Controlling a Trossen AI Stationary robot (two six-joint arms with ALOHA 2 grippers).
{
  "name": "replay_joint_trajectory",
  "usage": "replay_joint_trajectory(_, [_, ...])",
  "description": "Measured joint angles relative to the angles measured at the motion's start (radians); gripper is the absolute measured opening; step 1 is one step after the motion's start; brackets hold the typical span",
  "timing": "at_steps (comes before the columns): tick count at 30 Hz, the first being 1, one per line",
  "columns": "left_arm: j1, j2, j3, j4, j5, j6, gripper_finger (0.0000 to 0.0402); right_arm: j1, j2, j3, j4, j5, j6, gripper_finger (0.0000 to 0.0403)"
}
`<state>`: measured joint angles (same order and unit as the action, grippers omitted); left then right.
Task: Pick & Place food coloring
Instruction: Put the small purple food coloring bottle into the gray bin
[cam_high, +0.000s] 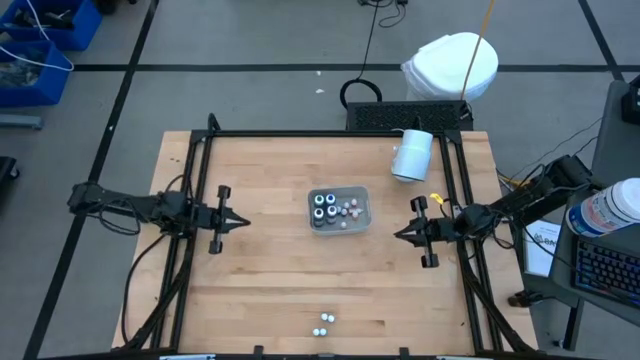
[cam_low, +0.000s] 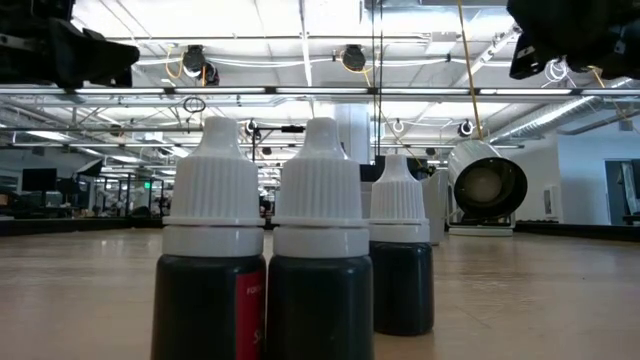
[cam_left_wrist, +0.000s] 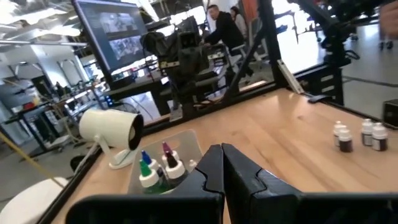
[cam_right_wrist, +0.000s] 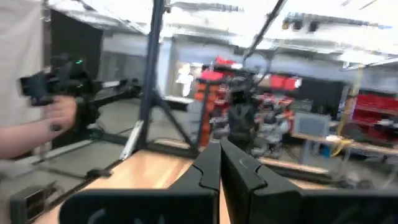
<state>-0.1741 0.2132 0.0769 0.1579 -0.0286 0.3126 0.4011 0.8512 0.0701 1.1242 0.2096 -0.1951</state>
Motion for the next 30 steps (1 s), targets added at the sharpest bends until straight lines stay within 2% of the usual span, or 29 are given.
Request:
replay_joint_trajectory(4, [0.0,-0.047,0.002,-0.071,0.02,-0.001,0.0002,0.0,-0.029,-0.024,0.01,0.004,0.016,0.0])
replay_joint_trajectory(10, [0.0,-0.095,0.002,-0.08,0.025,-0.007,0.0003,0.0,-0.032,-0.026,-0.012,0.025,-0.003,0.0])
replay_joint_trajectory(18, [0.0,-0.096,0.002,-0.08,-0.145,-0.096,0.0013,0.0,-0.032,-0.027,-0.017,0.025,-0.088,0.0])
replay_joint_trajectory(23, [0.0,-0.096,0.002,-0.09,-0.156,-0.141,0.0018,0.0,-0.029,-0.005,-0.026,0.026,-0.073,0.0])
replay_joint_trajectory(27, [0.0,-0.096,0.002,-0.099,-0.156,-0.134,0.0007,0.0,0.004,0.047,-0.124,0.037,-0.052,0.0])
replay_joint_trajectory(30, [0.0,-0.096,0.002,-0.099,-0.156,-0.133,0.0004,0.0,0.046,0.136,-0.253,0.11,-0.009,0.0])
